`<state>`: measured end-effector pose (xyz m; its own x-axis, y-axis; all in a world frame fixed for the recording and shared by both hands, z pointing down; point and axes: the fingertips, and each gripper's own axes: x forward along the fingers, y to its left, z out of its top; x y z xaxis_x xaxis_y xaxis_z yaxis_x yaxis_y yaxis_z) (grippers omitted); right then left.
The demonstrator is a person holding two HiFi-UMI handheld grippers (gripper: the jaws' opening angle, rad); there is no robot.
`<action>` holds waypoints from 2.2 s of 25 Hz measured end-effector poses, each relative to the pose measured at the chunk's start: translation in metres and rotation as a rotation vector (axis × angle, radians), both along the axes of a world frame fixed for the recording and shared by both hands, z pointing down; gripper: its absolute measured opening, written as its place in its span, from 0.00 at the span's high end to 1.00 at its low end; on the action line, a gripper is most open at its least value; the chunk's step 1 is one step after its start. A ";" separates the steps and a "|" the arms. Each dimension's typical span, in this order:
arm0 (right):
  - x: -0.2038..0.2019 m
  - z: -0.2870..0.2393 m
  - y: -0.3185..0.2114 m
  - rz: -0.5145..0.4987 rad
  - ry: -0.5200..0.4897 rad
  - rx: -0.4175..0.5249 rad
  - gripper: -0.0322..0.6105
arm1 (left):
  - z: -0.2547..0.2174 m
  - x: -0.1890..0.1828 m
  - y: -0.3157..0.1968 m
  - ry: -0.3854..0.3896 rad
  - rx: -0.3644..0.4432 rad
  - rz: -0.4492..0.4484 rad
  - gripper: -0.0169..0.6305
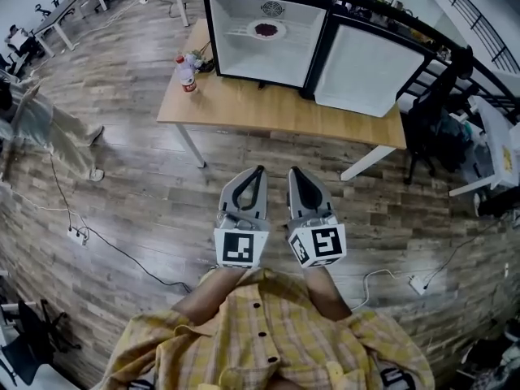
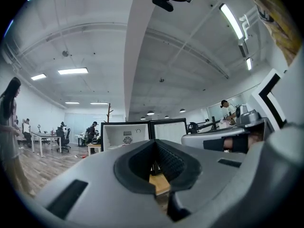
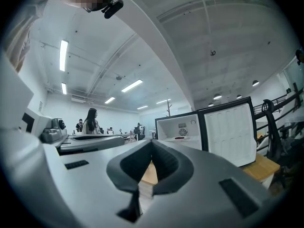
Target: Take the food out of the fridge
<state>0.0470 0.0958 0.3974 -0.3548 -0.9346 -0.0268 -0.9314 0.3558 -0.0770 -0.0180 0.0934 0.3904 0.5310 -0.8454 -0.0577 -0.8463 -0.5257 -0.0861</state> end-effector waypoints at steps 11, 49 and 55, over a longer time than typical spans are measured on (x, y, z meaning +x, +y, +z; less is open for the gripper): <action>-0.018 -0.002 -0.063 0.054 0.045 -0.033 0.94 | -0.006 -0.019 -0.066 0.063 0.005 0.043 0.96; 0.020 0.001 -0.310 -0.009 0.011 -0.028 0.94 | 0.005 0.024 -0.307 0.011 -0.003 -0.046 0.96; 0.026 -0.001 -0.339 -0.039 -0.024 -0.031 0.94 | 0.003 0.029 -0.333 -0.011 -0.004 -0.078 0.96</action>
<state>0.0735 -0.2437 0.3968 -0.3903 -0.9207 -0.0072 -0.9147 0.3887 -0.1107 0.0107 -0.2396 0.3937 0.4643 -0.8843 -0.0486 -0.8836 -0.4588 -0.0939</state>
